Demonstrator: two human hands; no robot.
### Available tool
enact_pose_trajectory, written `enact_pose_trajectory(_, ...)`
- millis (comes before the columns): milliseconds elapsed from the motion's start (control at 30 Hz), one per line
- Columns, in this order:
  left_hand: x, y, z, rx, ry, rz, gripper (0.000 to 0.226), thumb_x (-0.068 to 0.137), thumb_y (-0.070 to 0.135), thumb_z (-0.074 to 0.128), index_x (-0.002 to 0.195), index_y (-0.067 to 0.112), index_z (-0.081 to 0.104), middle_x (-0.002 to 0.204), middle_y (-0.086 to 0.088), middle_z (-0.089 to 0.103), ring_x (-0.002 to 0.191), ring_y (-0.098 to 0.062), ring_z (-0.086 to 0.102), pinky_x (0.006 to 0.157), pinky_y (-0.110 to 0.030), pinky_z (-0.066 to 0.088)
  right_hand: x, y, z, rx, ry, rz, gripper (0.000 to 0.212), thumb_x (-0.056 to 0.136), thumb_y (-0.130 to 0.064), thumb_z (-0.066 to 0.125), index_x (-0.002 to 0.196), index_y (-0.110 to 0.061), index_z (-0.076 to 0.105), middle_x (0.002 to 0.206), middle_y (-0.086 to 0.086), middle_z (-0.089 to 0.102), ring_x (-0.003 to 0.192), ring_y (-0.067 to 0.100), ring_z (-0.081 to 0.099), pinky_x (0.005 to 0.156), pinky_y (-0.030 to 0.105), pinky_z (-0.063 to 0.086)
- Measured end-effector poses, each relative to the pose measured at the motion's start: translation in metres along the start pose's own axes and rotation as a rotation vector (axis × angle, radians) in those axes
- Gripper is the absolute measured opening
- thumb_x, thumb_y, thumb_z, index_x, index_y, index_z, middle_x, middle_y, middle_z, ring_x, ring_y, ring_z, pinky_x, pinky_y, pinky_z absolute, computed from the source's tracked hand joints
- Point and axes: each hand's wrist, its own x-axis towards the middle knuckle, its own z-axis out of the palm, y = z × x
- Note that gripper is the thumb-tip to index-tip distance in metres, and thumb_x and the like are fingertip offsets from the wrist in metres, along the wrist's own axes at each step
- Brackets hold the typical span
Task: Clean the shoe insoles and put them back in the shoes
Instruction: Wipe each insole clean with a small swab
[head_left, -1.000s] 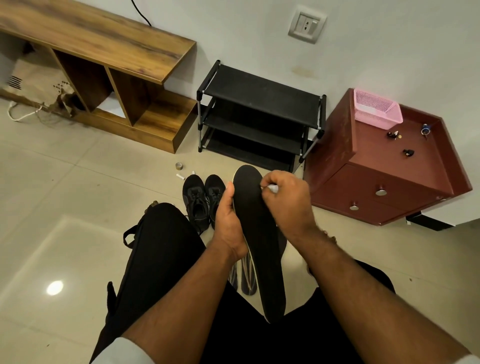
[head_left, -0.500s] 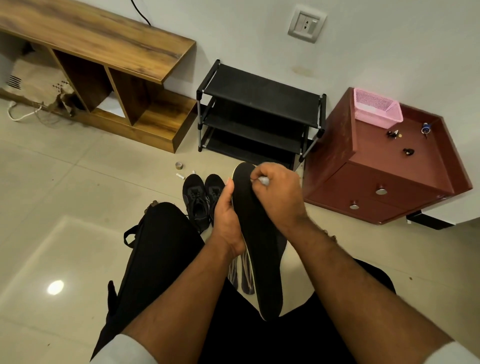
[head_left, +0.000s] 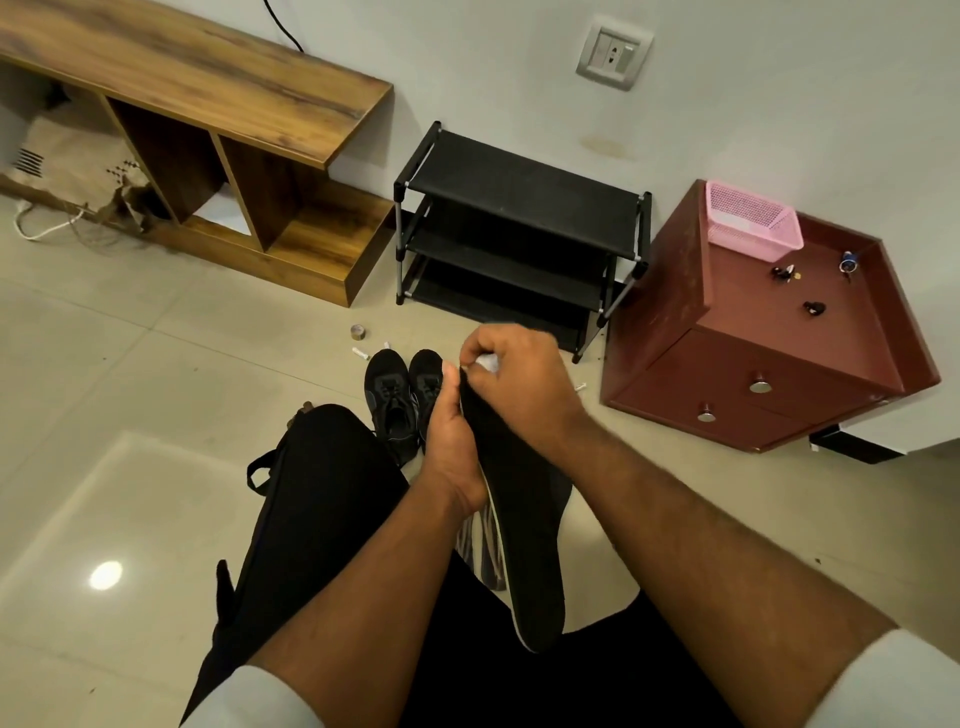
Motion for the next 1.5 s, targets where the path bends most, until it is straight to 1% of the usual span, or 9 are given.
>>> enact_pose_trajectory(133, 0.007, 0.002, 0.001, 0.047, 0.056, 0.090, 0.055, 0.099, 0.058, 0.036, 0.109, 0.016, 0.070, 0.108, -0.010, 0.069, 0.104, -0.022, 0.066, 0.091, -0.039, 0.050, -0.003, -0.001, 0.007, 0.025, -0.021, -0.065, 0.008, 0.083, -0.006, 0.063, 0.084, -0.011, 0.069, 0.082, -0.004, 0.065, 0.077, 0.004, 0.058, 0.071, 0.013, 0.047)
enact_pose_trajectory(367, -0.002, 0.005, 0.001, 0.043, -0.014, -0.015, 0.068, 0.093, 0.070, 0.033, 0.104, 0.017, 0.074, 0.112, -0.019, 0.071, 0.107, -0.037, 0.067, 0.101, -0.057, 0.046, 0.028, 0.025, -0.012, -0.037, 0.002, 0.093, 0.011, 0.083, -0.004, 0.063, 0.084, -0.015, 0.066, 0.087, -0.004, 0.064, 0.086, 0.008, 0.058, 0.080, 0.023, 0.049)
enact_pose_trajectory(567, 0.018, 0.012, -0.005, 0.046, 0.118, 0.037, 0.074, 0.090, 0.075, 0.033, 0.101, 0.017, 0.078, 0.109, -0.015, 0.073, 0.100, -0.031, 0.070, 0.089, -0.044, 0.053, -0.032, 0.045, -0.005, 0.003, -0.135, 0.100, 0.009, 0.082, -0.006, 0.066, 0.083, -0.015, 0.067, 0.085, -0.007, 0.064, 0.080, 0.003, 0.057, 0.076, 0.012, 0.046)
enact_pose_trajectory(700, 0.046, 0.005, -0.002, 0.051, 0.157, 0.021, 0.074, 0.089, 0.073, 0.040, 0.078, 0.012, 0.081, 0.095, -0.015, 0.074, 0.088, -0.029, 0.071, 0.090, -0.043, 0.054, -0.056, 0.076, 0.000, 0.281, -0.155, 0.381, 0.010, 0.079, -0.007, 0.071, 0.080, -0.017, 0.070, 0.082, -0.013, 0.067, 0.082, 0.000, 0.061, 0.077, 0.011, 0.047)
enact_pose_trajectory(833, 0.079, -0.007, 0.002, 0.109, 0.236, -0.036, 0.047, 0.092, 0.050, 0.055, 0.106, 0.008, 0.073, 0.099, -0.016, 0.075, 0.090, -0.029, 0.073, 0.087, -0.042, 0.055, -0.052, 0.128, -0.006, 0.610, -0.046, 0.653, 0.012, 0.074, 0.000, 0.075, 0.079, -0.010, 0.072, 0.083, 0.003, 0.072, 0.083, 0.017, 0.068, 0.077, 0.031, 0.056)
enact_pose_trajectory(1100, 0.195, -0.067, -0.011, 0.405, 0.255, -0.173, 0.046, 0.098, 0.050, 0.047, 0.127, 0.018, 0.063, 0.118, -0.007, 0.071, 0.108, -0.023, 0.068, 0.094, -0.041, 0.053, -0.052, 0.247, 0.027, 0.767, 0.034, 0.976, 0.013, 0.075, 0.003, 0.074, 0.081, -0.008, 0.070, 0.081, 0.008, 0.069, 0.071, 0.015, 0.065, 0.063, 0.024, 0.053)
enact_pose_trajectory(1200, 0.239, -0.099, -0.041, 0.685, 0.251, -0.281, 0.036, 0.100, 0.049, 0.045, 0.122, 0.027, 0.062, 0.116, -0.003, 0.070, 0.103, -0.022, 0.068, 0.087, -0.042, 0.056, -0.076, 0.314, 0.049, 0.612, 0.083, 1.062, 0.010, 0.076, 0.001, 0.073, 0.080, -0.008, 0.070, 0.083, 0.009, 0.069, 0.076, 0.016, 0.064, 0.069, 0.025, 0.053)
enact_pose_trajectory(1333, 0.282, -0.138, -0.089, 0.900, 0.391, -0.323, 0.011, 0.101, 0.025, 0.054, 0.102, 0.018, 0.063, 0.095, -0.010, 0.063, 0.069, -0.013, 0.057, 0.048, -0.015, 0.045, -0.114, 0.399, 0.084, 0.506, 0.092, 1.199, 0.017, 0.078, 0.005, 0.068, 0.074, -0.011, 0.065, 0.078, 0.008, 0.066, 0.075, 0.019, 0.063, 0.066, 0.025, 0.053)
enact_pose_trajectory(1500, 0.328, -0.178, -0.136, 1.010, 0.451, -0.420, 0.015, 0.099, 0.011, 0.054, 0.111, 0.011, 0.063, 0.088, -0.004, 0.061, 0.069, -0.009, 0.055, 0.042, -0.008, 0.041, -0.146, 0.473, 0.130, 0.431, 0.103, 1.310, 0.026, 0.077, 0.005, 0.069, 0.071, -0.020, 0.064, 0.078, 0.002, 0.065, 0.076, 0.018, 0.063, 0.067, 0.025, 0.052)
